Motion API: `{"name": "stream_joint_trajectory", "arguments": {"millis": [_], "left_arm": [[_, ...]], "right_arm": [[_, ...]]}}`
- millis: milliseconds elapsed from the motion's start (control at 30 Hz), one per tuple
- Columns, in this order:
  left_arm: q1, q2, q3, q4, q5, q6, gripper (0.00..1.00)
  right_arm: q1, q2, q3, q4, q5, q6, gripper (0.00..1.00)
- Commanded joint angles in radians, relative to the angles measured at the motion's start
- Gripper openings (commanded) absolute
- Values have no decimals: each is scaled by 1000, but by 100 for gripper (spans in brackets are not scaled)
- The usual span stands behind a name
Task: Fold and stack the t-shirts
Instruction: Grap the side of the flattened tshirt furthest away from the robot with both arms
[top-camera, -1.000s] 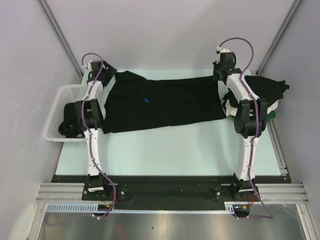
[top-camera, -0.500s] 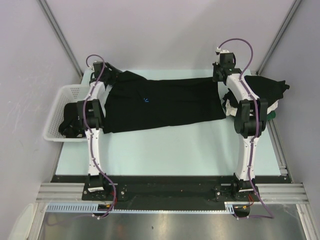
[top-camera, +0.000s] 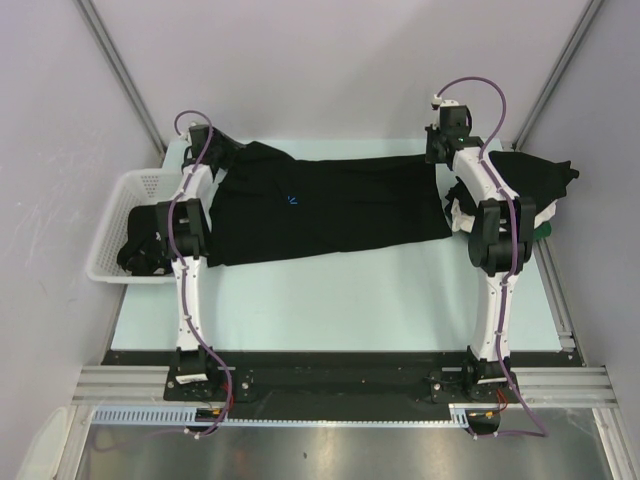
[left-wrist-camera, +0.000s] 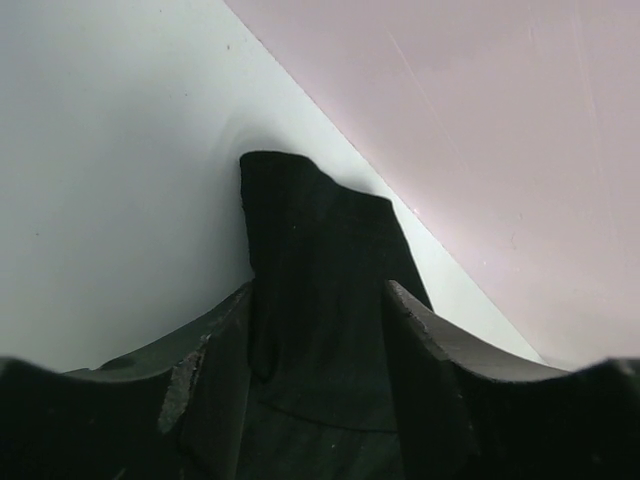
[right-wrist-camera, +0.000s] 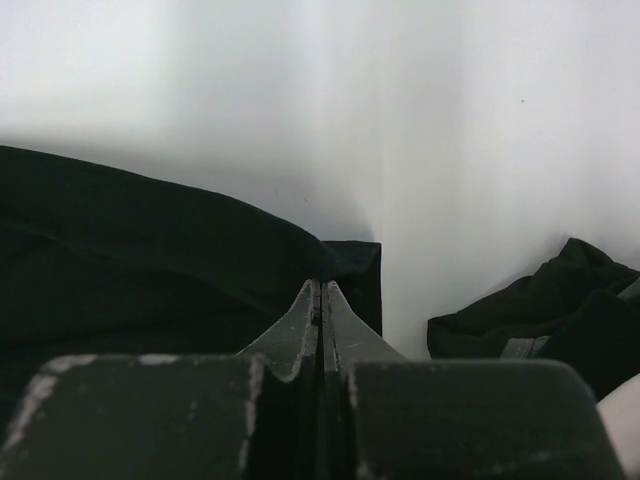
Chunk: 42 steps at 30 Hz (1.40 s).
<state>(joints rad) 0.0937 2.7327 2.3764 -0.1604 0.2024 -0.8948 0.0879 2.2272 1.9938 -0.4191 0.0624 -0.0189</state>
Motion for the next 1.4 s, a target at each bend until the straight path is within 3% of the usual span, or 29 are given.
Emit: {"name": "stream_joint_trajectory", "arguments": {"millis": [0,533,900,1000,1100,1367], "left_arm": [[-5,15,26,73,-40,-20,55],[6,41,53,120,-89,-7,55],[6,56,58,157,-61,-20,30],[6,59,57,157,-49,-21,20],[8,59,56,157,-37,-21,0],[3,27,14,156,2,-9,0]], "right_arm": [[-7,-41,2,3,-13,0,0],[1,-18,19,-3,-15,0,0],[3,-15,16,-9,-10,-6,0],[3,-20,13,-9,-10,-10,0],[1,-21,8,-9,-10,-10,0],[3,-23,5,-15,-18,-3,0]]}}
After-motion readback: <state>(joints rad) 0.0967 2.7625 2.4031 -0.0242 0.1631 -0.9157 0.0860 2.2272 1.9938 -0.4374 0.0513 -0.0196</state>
